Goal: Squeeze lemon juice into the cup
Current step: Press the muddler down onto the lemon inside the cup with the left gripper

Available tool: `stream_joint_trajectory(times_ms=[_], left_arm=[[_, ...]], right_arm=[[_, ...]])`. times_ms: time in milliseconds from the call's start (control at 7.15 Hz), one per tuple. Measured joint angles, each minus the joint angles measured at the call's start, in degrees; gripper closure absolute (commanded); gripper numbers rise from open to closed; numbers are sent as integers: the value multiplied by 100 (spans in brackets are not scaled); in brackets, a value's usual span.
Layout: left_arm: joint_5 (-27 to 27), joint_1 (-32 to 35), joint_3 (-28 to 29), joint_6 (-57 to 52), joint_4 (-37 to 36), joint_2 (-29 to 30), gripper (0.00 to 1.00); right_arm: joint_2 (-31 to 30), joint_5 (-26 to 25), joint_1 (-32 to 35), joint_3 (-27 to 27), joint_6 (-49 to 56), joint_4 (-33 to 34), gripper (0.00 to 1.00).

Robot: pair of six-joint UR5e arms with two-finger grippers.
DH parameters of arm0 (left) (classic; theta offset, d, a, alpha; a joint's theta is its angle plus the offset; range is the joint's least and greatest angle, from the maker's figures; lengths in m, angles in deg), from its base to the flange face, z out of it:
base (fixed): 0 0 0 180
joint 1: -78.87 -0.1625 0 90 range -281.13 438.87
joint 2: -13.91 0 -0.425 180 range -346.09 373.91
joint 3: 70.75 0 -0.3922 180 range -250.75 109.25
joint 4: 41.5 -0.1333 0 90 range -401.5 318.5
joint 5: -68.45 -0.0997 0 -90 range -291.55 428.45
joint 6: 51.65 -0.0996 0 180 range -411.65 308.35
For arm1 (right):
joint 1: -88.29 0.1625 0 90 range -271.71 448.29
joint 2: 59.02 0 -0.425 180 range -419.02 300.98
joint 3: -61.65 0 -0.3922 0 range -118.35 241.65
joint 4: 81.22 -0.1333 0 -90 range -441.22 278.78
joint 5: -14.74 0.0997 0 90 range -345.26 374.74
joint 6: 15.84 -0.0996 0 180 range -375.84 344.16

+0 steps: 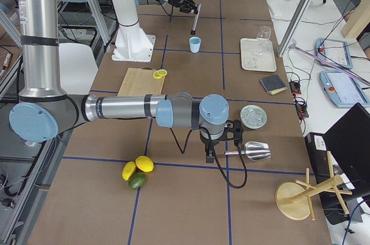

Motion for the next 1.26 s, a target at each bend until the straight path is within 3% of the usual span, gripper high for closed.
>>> stream_joint_trajectory(times_ms=[559,1259], left_arm=[[-13,8,497,7,760,94,100],[-91,50,739,-10,871,102,100]], right_arm=[[31,-6,0,-2,16,0,0],[32,-9,0,-15,16,0,0]])
